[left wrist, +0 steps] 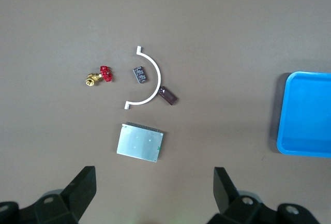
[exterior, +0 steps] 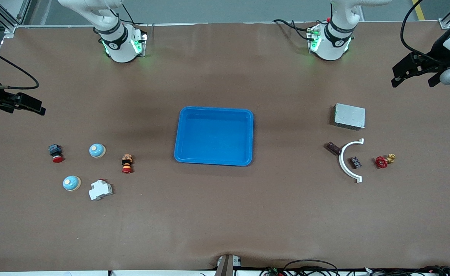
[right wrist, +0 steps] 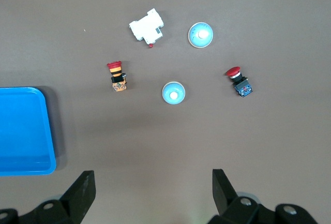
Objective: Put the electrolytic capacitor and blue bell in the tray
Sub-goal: 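Move the left gripper toward the dark capacitor beside the white arc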
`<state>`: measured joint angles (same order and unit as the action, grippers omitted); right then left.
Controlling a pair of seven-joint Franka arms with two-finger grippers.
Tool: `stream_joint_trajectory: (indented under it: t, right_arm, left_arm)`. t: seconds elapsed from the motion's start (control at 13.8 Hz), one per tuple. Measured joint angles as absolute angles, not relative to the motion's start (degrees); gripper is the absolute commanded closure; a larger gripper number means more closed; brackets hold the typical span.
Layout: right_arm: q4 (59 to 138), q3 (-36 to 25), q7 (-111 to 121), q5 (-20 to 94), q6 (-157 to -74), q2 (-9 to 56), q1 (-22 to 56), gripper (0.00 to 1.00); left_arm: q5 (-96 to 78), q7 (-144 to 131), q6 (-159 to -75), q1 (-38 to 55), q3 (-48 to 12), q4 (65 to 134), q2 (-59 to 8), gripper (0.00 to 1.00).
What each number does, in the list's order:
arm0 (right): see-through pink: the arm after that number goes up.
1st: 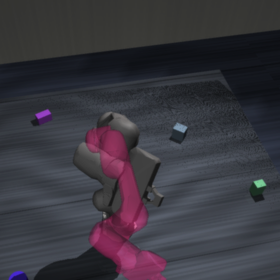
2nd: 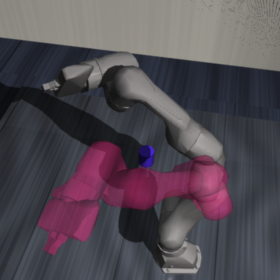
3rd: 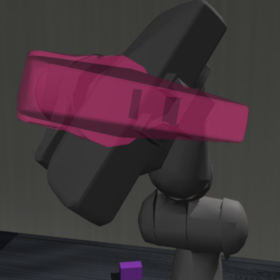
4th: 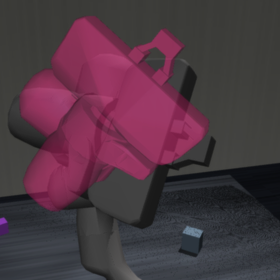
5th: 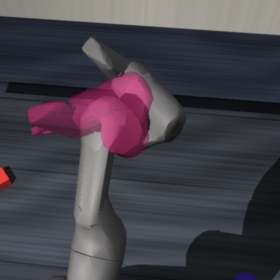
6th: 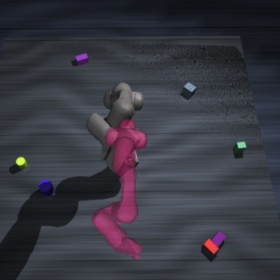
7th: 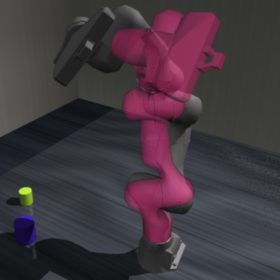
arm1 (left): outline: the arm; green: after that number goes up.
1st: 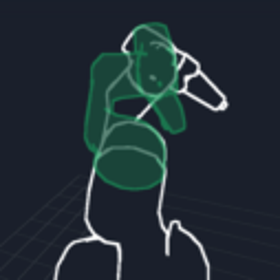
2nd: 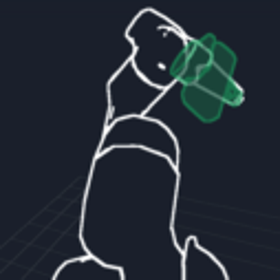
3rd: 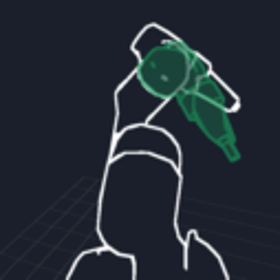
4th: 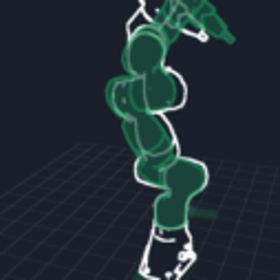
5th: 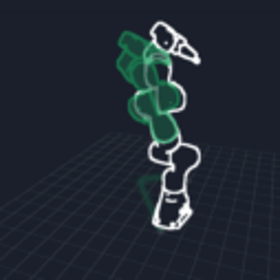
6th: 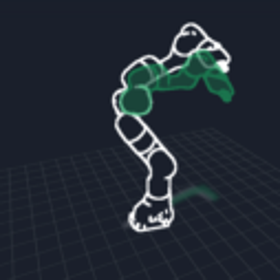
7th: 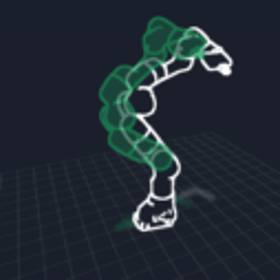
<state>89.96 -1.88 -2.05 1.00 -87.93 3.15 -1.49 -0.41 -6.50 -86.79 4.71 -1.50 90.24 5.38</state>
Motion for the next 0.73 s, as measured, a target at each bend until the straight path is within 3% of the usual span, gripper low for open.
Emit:
stream_joint_trajectory:
  t: [0.73]
  right_arm:
    - [90.0,-2.1,-2.1,1.0,-87.9,3.1,-1.5,0.00]
  left_arm:
    - [-0.3,-6.8,-86.8,3.9,-1.1,90.4,2.5,0.00]
